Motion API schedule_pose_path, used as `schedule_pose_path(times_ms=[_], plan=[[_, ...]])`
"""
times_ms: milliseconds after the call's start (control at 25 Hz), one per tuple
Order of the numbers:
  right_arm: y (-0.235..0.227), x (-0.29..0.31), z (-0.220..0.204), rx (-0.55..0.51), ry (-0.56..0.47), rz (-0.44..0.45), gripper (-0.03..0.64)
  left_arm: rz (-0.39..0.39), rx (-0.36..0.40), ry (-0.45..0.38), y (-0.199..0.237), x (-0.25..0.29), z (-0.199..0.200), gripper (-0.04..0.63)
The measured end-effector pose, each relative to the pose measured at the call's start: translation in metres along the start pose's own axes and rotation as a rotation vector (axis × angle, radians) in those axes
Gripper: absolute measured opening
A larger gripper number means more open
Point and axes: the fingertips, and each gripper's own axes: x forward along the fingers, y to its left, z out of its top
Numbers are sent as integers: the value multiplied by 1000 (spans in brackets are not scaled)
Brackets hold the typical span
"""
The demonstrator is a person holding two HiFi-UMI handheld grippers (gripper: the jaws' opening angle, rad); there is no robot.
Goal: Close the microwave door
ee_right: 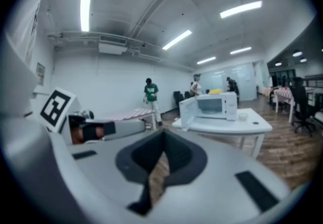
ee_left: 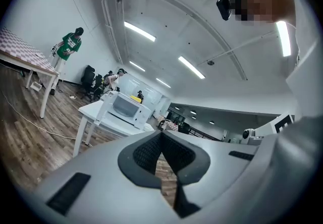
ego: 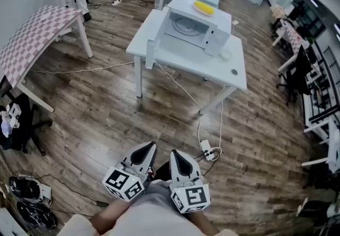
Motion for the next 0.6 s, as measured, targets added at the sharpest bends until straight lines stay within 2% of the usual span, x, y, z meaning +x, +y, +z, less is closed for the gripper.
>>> schedule_pose_path(times_ms=[280, 600], plan=[[4, 10, 0, 26, 5, 30, 23, -6, -40, 2, 7, -2, -5, 18], [-3, 30, 4, 46, 12, 66, 23, 24, -81, 21, 23, 10, -3, 18]])
